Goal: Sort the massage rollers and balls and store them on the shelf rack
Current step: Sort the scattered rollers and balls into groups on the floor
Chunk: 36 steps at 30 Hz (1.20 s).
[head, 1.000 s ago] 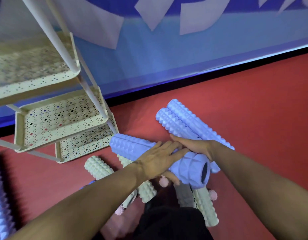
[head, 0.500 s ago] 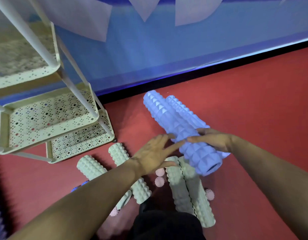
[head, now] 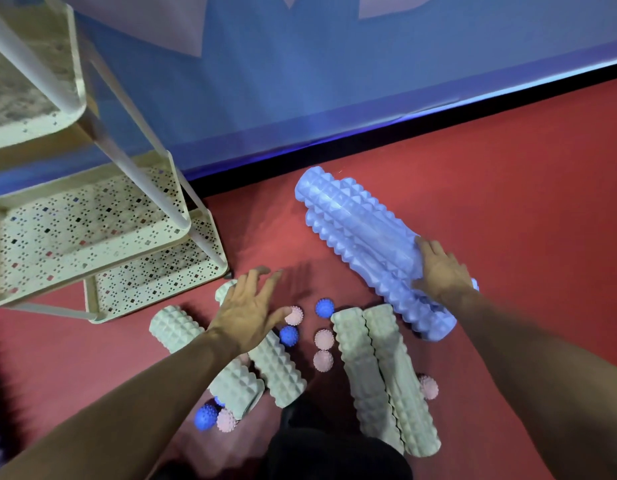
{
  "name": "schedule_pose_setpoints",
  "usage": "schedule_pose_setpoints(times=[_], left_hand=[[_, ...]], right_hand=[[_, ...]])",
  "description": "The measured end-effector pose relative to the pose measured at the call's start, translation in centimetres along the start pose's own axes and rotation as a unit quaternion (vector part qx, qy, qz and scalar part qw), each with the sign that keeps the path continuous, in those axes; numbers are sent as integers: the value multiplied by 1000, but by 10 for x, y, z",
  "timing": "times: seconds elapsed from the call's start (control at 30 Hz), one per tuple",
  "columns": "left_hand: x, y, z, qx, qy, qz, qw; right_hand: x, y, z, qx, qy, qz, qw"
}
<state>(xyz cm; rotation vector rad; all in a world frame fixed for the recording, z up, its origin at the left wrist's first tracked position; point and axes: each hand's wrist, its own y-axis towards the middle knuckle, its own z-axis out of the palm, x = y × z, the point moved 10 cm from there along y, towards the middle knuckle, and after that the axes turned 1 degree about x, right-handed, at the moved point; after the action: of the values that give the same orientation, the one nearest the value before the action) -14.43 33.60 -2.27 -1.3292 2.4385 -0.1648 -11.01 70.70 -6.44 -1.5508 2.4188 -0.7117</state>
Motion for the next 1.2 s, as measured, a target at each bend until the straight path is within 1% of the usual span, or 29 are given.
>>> schedule_pose_setpoints(times=[0.13,0.27,0.37,0.5,0.57,0.63,0.73,0.83,0.97,1.0,1.07,1.13,1.2], left_hand=[[12,1,3,3,-28,-40,999],[21,-4,-2,8,-55,-69,996],[30,-14,-12,7,-49,-76,996],[52,-32,-34,0,-29,-90,996],[65,-39,-44,-3,-25,-103,994],[75,-45,-51,-6,-25,-117,993],[80,-51,-56,-6,-25,-123,992],[76,-55,-61,-13,-29,-116,993],[74,-65,-78,-35,-56,-115,991],[75,-70,-86,-43,-61,-116,990],[82,-81,-104,-61,-60,-123,989],[95,-98,-122,-71,-54,-130,988],[115,-121,-137,-75,-55,-140,986]], right_hand=[[-4,1,4,6,-3,13,1000],[-5,-5,3,23,52,31,998],[-4,-12,1,21,42,48,998],[3,-16,0,57,80,72,993],[1,-19,-4,48,96,99,989],[4,-23,-7,28,82,99,991],[28,-31,-7,26,59,50,997],[68,-45,-18,25,72,-7,997],[163,-78,-57,-3,141,-143,980],[189,-88,-66,-4,141,-173,975],[240,-111,-81,-19,108,-225,968],[287,-135,-93,-39,44,-276,959],[332,-159,-96,-38,-20,-323,945]])
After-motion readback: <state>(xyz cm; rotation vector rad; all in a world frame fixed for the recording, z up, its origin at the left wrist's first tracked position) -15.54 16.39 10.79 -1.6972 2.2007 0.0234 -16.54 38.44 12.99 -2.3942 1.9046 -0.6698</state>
